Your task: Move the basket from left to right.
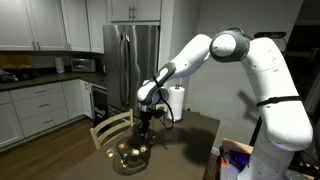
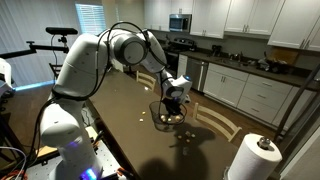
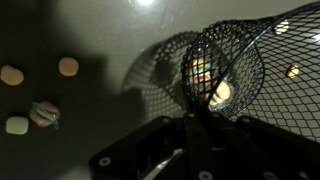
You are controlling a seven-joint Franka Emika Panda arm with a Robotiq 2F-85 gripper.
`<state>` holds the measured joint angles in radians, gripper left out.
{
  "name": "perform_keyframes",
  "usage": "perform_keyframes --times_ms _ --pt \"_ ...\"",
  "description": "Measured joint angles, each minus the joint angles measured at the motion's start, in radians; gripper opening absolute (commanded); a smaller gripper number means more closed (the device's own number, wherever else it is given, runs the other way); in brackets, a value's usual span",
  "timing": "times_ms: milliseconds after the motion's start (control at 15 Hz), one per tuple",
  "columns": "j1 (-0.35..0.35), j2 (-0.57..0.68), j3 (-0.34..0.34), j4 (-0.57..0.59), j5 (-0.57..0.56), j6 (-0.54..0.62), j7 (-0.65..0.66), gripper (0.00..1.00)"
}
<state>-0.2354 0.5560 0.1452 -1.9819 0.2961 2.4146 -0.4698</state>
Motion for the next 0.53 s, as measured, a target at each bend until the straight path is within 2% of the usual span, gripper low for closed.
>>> perform_keyframes --times_ms 533 --pt "-0.053 -0.011 0.008 -0.085 0.031 0.110 -0.110 0.04"
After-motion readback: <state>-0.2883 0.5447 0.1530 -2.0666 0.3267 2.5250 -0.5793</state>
